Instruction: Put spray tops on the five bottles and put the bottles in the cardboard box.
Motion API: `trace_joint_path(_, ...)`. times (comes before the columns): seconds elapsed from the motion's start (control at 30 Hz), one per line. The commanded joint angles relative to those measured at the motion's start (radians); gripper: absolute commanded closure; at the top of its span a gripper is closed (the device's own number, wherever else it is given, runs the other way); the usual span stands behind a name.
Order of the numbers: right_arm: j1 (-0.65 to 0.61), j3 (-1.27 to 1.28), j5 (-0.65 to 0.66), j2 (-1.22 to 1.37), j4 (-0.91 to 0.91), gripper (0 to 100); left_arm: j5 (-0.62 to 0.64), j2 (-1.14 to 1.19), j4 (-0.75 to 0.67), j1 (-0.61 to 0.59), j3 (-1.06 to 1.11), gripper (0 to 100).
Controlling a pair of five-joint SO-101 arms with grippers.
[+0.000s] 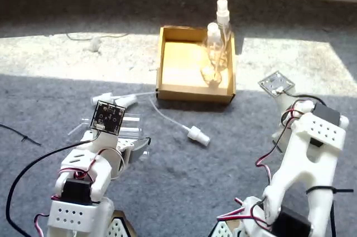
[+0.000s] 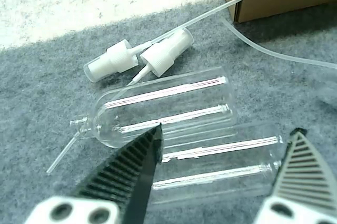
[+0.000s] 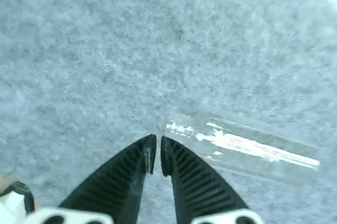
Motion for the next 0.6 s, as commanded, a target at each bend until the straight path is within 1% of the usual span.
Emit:
trace_joint_path(0.0, 0.002, -0.14, 0.169, -0.088, 0.042, 98.6, -0.011, -0.008, -0.02, -0.013, -0.012, 66)
trace_joint_path(0.07, 0.021, -0.185, 0.273, -0.07, 0.044, 96.0, -0.011, -0.008, -0.02, -0.013, -0.012, 66)
trace_joint_path(0.1, 0.044, -0.194, 0.351, -0.056, 0.059, 93.9, -0.011, -0.008, -0.02, -0.013, -0.012, 66)
trace_joint_path(0.2, 0.15, -0.202, 0.647, -0.012, 0.153, 87.6, -0.011, -0.008, -0.029, -0.012, 0.001, 66)
trace_joint_path(0.27, 0.219, -0.202, 0.786, 0.013, 0.176, 84.4, -0.011, -0.007, -0.048, -0.013, 0.005, 66)
trace_joint_path(0.33, 0.266, -0.199, 0.868, 0.044, 0.16, 82.4, -0.011, -0.007, -0.049, -0.012, 0.012, 66)
trace_joint_path(0.4, 0.286, -0.197, 0.914, 0.081, 0.143, 81.3, -0.011, -0.007, -0.049, -0.01, 0.012, 66)
trace_joint_path(0.57, 0.266, -0.2, 0.93, 0.165, 0.131, 81.0, -0.011, -0.007, -0.049, -0.01, 0.013, 66)
